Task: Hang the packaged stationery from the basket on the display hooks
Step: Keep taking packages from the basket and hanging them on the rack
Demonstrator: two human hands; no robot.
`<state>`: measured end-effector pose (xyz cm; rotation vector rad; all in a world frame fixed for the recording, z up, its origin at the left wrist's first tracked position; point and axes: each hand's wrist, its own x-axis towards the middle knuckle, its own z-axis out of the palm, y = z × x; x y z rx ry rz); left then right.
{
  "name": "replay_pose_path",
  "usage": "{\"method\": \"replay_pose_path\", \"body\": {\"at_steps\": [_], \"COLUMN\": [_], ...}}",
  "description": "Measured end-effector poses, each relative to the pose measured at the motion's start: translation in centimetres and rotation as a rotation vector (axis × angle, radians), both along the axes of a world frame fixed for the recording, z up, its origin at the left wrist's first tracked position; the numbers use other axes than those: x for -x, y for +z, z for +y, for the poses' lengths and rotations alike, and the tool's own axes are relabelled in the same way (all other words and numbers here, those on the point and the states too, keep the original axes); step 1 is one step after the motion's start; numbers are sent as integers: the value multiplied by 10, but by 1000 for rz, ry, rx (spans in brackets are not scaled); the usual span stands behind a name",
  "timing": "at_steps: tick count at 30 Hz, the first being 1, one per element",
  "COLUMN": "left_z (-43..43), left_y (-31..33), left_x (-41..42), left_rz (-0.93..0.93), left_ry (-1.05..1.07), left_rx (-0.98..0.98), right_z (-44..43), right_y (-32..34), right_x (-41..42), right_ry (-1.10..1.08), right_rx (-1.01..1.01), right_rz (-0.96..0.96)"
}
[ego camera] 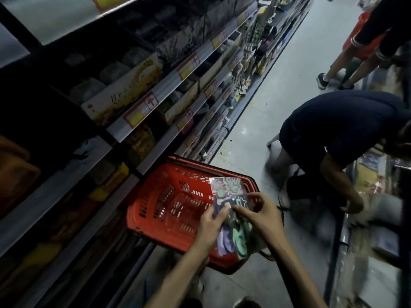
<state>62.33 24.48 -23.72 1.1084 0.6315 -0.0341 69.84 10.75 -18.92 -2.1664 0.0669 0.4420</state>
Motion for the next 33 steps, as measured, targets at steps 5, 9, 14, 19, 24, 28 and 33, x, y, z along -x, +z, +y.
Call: {"method": "replay_pose_path", "body": {"at_steps": [5, 9, 14, 19, 24, 28, 33], "left_z": [-38, -61, -109, -165, -215, -247, -281], "left_y": [-14, -10, 3, 21, 50, 54, 52], "left_x": [34, 50, 65, 84, 91, 88, 84], "left_rz": [25, 40, 147, 166, 75, 57, 7], "left_ry": [-128, -134, -63, -59, -194, -318, -526], "left_rx": [-188, -198, 116, 359, 565, 522, 123], "right_z": [-58, -102, -149, -209, -274, -303, -333], "right_y": [-15, 0, 22, 38, 43, 51, 49], "right_x": [26, 43, 66, 90, 120, 148, 178], "right_ry": [-238, -281, -433, -576, -619, -676, -774], "right_rx": [-232, -493, -797, -987, -880, -665, -443], "right_rz": [200, 288, 306, 270, 103, -15, -223]}}
